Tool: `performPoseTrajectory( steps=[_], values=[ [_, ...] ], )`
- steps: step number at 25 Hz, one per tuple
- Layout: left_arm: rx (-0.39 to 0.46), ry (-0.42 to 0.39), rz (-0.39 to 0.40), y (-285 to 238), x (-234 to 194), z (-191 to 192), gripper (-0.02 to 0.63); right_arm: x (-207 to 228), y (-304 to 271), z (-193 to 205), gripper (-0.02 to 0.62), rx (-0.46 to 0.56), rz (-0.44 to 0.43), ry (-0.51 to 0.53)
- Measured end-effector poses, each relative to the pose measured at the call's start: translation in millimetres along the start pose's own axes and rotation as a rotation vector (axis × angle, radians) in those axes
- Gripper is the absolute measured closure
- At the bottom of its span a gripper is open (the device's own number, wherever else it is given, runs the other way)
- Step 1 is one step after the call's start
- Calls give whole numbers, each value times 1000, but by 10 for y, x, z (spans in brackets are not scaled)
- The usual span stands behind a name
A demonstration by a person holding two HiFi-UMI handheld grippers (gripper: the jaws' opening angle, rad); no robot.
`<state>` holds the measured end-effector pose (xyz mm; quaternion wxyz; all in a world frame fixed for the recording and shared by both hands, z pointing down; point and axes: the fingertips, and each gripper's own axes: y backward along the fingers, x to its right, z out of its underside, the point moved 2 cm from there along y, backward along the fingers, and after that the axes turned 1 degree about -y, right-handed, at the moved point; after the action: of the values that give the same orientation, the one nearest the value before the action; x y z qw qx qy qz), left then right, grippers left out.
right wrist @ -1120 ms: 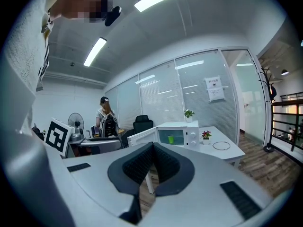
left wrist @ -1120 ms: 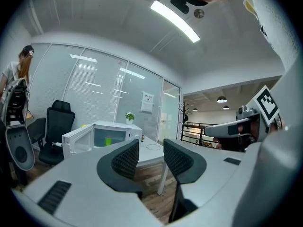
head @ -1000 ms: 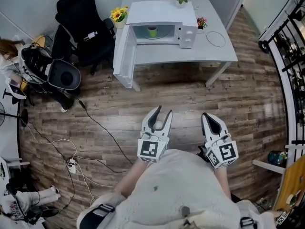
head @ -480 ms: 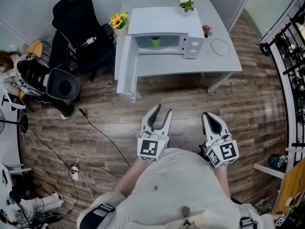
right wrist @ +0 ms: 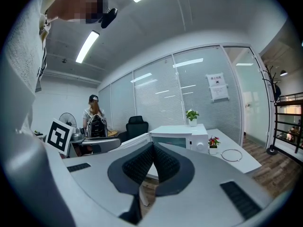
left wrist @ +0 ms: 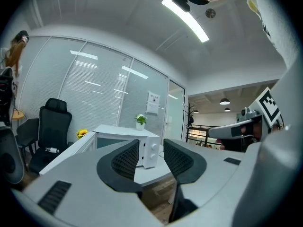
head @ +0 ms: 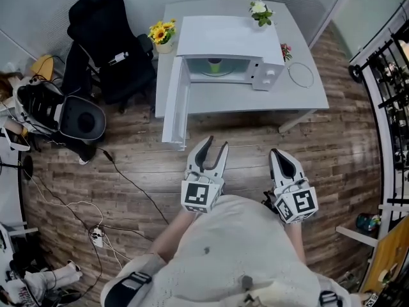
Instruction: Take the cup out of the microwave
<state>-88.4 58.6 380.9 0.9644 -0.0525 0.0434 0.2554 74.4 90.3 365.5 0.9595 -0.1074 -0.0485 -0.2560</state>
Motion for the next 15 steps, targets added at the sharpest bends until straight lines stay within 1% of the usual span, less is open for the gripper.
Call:
performPoseTrajectory(
  steps=[7,15],
  values=[
    [-6,23,9,-128,-285,9,445,-28,-329,-53,586,-2,3,11],
    [-21,37,5,-220,-418,95,445,42,-509,-18,586,-22,6,1]
  ],
)
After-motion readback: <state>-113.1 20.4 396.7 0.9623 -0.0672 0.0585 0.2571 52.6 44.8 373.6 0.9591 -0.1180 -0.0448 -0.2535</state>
